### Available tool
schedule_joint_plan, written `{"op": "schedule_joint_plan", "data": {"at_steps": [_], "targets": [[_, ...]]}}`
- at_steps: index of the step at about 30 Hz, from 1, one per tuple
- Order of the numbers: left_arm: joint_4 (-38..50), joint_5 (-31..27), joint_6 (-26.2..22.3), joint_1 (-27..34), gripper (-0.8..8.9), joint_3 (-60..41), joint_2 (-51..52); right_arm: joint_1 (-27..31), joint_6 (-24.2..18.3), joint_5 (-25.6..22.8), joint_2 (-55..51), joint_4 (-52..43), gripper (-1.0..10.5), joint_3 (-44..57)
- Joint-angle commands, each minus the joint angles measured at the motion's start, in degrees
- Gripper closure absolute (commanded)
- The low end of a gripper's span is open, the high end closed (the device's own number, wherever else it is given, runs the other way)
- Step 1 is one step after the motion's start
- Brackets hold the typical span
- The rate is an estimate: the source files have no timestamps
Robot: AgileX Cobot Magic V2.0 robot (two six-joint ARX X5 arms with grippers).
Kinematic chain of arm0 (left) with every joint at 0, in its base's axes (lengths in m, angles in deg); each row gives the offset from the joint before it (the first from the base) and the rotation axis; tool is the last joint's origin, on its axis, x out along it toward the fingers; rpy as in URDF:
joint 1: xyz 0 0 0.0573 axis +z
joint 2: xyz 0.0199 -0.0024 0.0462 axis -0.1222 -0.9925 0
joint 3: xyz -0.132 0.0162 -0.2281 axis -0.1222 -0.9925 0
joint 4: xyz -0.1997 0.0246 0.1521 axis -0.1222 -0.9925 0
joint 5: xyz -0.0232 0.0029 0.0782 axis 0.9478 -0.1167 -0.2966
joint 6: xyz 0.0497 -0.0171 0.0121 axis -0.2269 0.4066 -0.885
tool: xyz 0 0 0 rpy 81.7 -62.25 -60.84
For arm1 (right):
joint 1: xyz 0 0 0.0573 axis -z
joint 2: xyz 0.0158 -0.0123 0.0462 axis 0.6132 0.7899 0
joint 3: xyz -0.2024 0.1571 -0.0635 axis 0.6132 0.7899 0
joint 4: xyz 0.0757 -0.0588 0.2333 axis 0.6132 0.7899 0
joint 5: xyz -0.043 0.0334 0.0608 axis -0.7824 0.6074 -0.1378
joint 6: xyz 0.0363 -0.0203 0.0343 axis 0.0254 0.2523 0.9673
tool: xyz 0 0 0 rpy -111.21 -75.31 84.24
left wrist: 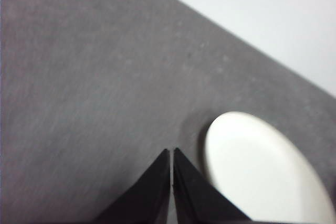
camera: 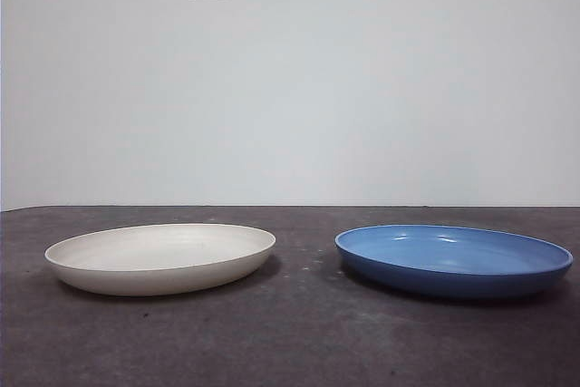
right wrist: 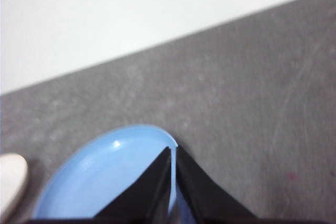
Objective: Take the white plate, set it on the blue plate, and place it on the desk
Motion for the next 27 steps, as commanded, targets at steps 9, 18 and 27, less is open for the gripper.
{"op": "schedule_joint_plan", "data": {"at_steps": [9,18,27], "targets": [[-5.1,9.8,-3.7,0.2,8.04,14.4,-9.9,-0.1,-2.6,2.2,5.6,13.2,9.4,-17.2],[-15.0,19.1,-16.3,-0.7,8.04,28.6,-24.2,-0.2,-13.3,9.9,20.7,28.8,9.4,-33.9],[-28.8,19.3,-24.2,-9.0,8.04,41.3,-34.9,-3.7,-20.3,13.8,33.5,41.2,9.4,-46.5]]}}
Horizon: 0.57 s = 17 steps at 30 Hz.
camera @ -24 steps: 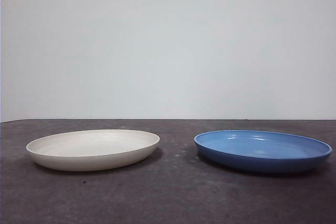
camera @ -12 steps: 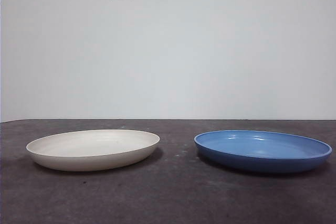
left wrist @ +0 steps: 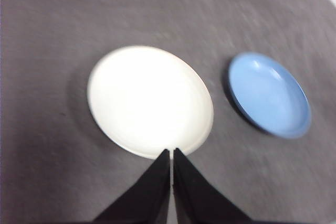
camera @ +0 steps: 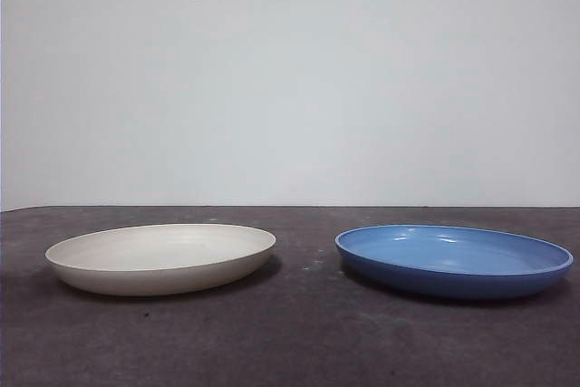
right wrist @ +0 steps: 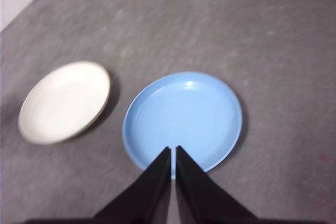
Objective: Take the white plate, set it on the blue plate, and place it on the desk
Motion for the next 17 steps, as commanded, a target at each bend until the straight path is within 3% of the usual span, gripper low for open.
{"op": "schedule_joint_plan", "data": {"at_steps": [1,8,17], "targets": [[-3.0,0.2,-4.1,-2.8,8.04,3.8,-2.5,-1.7,-3.9,0.3,3.2,4.0,9.4,-3.4],[-8.7,1.1,-6.6,-9.4,8.04,8.4,-6.2,-6.6,-7.9,0.3,7.6,14.6,9.4,-6.9],[-9.9,1.9,-7.6,-11.3,8.02,8.4,-7.2,-8.2,-7.9,0.3,7.6,15.5,9.4,-6.9]]}}
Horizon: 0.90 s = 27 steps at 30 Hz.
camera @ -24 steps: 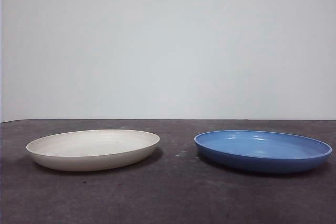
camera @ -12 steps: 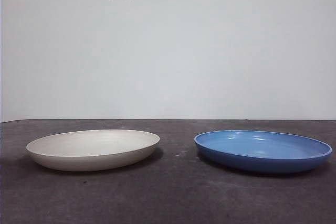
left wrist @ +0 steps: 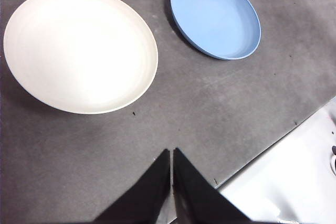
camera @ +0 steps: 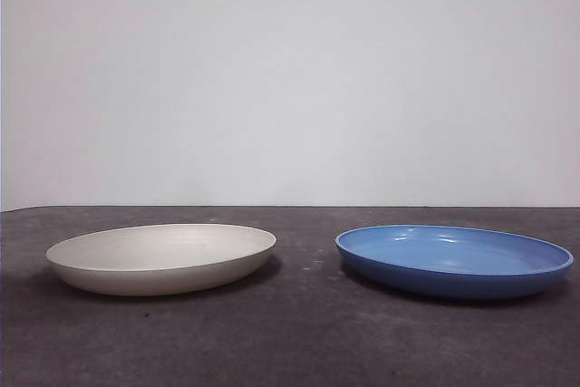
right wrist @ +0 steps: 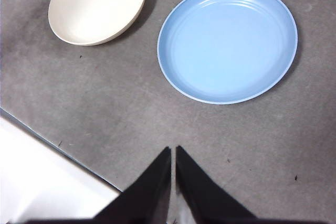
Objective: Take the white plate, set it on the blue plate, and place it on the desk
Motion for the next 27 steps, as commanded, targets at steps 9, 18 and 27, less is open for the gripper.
{"op": "schedule_joint_plan", "data": {"at_steps": [9,18,27], "targets": [[0.9,0.2,-0.7,-0.3,3.54,1.1,-0.3,-0.2,0.4,0.2,0.3,-0.5,5.5,-1.2],[4.5,-0.3,2.3,-0.3,3.38,1.1,-2.8,-0.2,0.9,0.2,0.3,-0.9,5.4,-1.2],[12.6,-9.9,3.7,-0.3,3.42,1.2,-10.9,-0.2,0.9,0.2,0.3,-1.0,5.4,-1.2]]}}
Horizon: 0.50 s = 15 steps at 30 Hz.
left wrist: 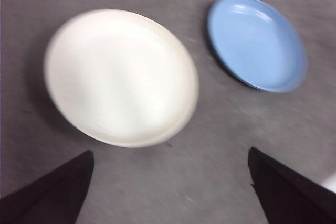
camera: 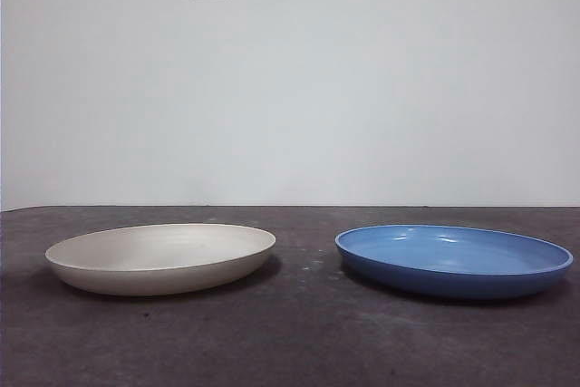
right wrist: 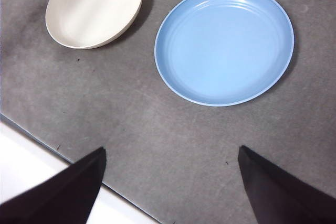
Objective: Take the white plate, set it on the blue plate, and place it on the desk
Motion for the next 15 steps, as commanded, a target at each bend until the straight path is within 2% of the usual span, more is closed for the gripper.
{"op": "schedule_joint_plan", "data": {"at_steps": [1,5,15], "targets": [[3.2,-3.1,0.3,-0.2,3.42,1.2,-3.2,-0.2,0.6,0.2,0.2,-0.8,5.4,-1.1],[8.1,-7.4,0.8,-0.1,3.42,1.2,-9.2,-0.2,0.6,0.2,0.2,-1.4,5.4,-1.1],[16.1,-7.6,1.7,1.7,3.42,2.1,-25.7,-0.2,0.6,0.2,0.2,-1.4,5.4,-1.1]]}}
